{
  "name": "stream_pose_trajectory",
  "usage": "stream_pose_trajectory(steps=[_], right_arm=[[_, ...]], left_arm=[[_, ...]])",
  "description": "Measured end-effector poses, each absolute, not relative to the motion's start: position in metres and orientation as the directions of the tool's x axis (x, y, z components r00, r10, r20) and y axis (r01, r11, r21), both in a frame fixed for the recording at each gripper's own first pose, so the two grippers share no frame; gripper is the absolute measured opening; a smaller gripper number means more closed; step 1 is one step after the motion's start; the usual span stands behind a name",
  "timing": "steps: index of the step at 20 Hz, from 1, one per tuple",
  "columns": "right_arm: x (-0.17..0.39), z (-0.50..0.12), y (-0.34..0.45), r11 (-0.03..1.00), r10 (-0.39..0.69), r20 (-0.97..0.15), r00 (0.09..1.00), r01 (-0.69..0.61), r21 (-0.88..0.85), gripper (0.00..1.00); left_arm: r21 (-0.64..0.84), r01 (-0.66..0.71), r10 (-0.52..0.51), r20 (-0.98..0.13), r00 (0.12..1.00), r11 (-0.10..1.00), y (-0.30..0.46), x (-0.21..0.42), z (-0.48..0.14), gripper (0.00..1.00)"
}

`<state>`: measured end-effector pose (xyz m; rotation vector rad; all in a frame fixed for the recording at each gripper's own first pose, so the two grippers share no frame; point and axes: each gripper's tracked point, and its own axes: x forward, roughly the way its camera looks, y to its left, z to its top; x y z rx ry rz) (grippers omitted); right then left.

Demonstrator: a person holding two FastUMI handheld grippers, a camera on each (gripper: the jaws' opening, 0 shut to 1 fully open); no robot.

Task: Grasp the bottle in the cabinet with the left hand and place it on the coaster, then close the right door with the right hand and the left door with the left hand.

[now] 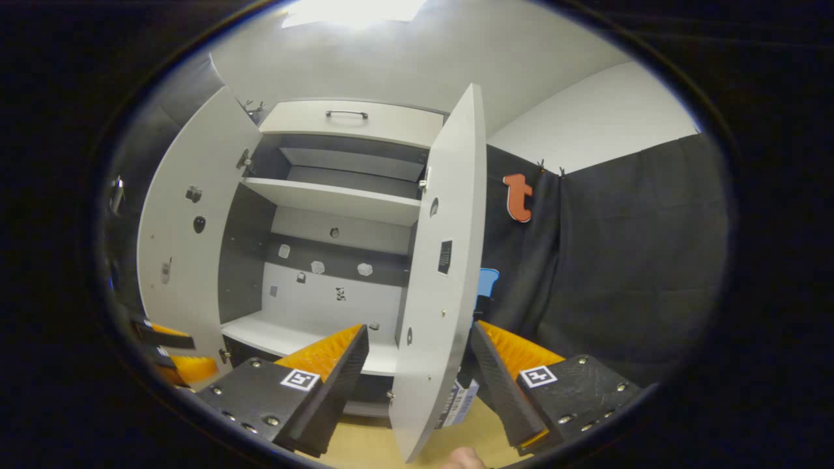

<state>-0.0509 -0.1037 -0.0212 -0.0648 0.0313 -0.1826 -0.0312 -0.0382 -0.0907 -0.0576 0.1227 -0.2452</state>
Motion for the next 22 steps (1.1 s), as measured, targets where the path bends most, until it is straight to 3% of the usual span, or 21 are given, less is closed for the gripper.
stream_pose_trajectory(steps=[5, 13, 22], right_arm=[[-0.051, -0.017, -0.133, 0.965, -0.248, -0.008, 0.969, 0.246, -0.091, 0.94], [-0.057, -0.007, -0.197, 0.898, -0.425, 0.042, 0.904, 0.427, -0.107, 0.95], [-0.041, -0.017, -0.195, 0.901, -0.415, 0.029, 0.909, 0.415, -0.127, 0.96]], left_arm=[[-0.046, 0.120, -0.122, -0.043, 0.992, 0.992, -0.005, -0.031, -0.042, 0.95], [-0.075, 0.041, -0.040, 0.020, 0.999, 0.996, 0.024, -0.031, -0.019, 0.94], [-0.080, -0.022, 0.021, -0.013, 1.000, 0.997, 0.049, -0.040, -0.031, 0.95]])
